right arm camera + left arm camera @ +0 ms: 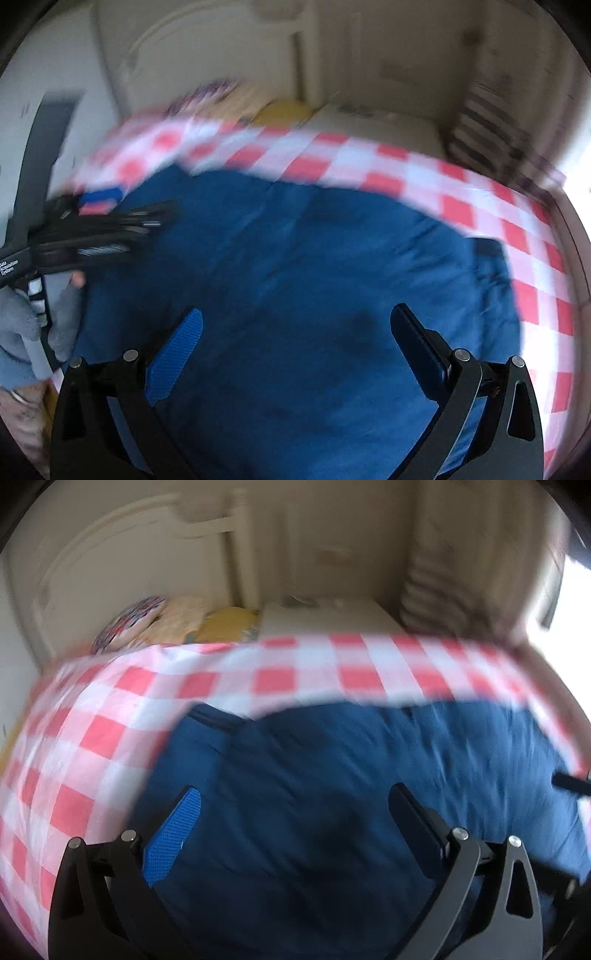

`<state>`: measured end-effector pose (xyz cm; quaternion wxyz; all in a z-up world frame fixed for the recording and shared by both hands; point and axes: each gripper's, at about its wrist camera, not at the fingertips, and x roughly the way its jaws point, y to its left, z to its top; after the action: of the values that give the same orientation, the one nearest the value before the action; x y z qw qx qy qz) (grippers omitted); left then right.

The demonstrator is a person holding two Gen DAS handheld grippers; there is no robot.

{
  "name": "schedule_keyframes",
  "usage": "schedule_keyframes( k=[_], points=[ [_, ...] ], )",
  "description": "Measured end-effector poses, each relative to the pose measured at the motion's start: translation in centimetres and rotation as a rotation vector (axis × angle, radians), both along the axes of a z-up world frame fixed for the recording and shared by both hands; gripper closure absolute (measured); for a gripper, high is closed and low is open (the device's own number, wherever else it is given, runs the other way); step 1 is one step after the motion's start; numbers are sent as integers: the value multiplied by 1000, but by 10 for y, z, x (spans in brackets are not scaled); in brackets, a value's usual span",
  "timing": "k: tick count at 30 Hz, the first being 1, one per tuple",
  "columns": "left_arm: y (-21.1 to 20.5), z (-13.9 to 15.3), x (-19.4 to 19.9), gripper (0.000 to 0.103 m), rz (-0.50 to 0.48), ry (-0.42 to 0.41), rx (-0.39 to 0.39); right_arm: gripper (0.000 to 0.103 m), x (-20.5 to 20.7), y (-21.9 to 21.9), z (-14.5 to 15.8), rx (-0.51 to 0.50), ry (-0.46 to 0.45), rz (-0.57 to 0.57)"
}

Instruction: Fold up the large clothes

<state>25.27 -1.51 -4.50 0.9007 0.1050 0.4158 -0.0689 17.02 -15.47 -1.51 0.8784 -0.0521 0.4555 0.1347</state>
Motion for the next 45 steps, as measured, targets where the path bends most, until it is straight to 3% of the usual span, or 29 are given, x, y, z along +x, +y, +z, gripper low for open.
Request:
schedule_keyframes(
  k=[2, 7, 10, 14, 15, 16, 18, 21, 25, 28, 33, 35, 38, 45],
  points=[
    [-15, -23, -5, 2, -8, -20, 105, 5, -7, 9, -15, -37, -31, 5],
    [9, -19, -4, 2, 55, 40, 19, 5, -16, -10, -11, 13, -16, -51],
    [31, -2, -30, 2, 83, -4, -15, 5, -45, -29, 2, 8, -46, -100],
    [66, -4, -57, 2, 176, -23, 17, 5, -68, -76, -10, 27, -34, -210],
    [79, -12, -59, 2, 205, 7, -4, 5, -73, -89, -18, 73, -30, -227],
    [95, -22, -61, 2, 201, 29, -90, 5, -76, -97, -24, 121, -50, -218],
    [105, -27, -67, 2, 173, -4, -133, 4, -85, -104, -31, 174, -98, -196],
    [98, -27, -68, 2, 172, -8, -82, 4, -86, -101, -31, 157, -104, -195],
    [102, -27, -71, 2, 176, -5, -114, 5, -85, -104, -30, 158, -90, -204],
    [105, -19, -82, 3, 227, -2, -135, 5, -93, -96, -18, 110, -77, -277],
    [84, 0, -129, 2, 169, -62, -238, 5, -126, -47, -2, 88, -159, -135],
    [62, 1, -143, 2, 101, -78, -201, 5, -131, -26, -8, 54, -160, -73],
    [28, -26, -150, 2, 58, -94, -23, 4, -132, -1, -25, -66, -204, -29],
    [26, -36, -147, 2, 32, -89, 4, 4, -129, -5, -32, -58, -193, 10]
  ],
)
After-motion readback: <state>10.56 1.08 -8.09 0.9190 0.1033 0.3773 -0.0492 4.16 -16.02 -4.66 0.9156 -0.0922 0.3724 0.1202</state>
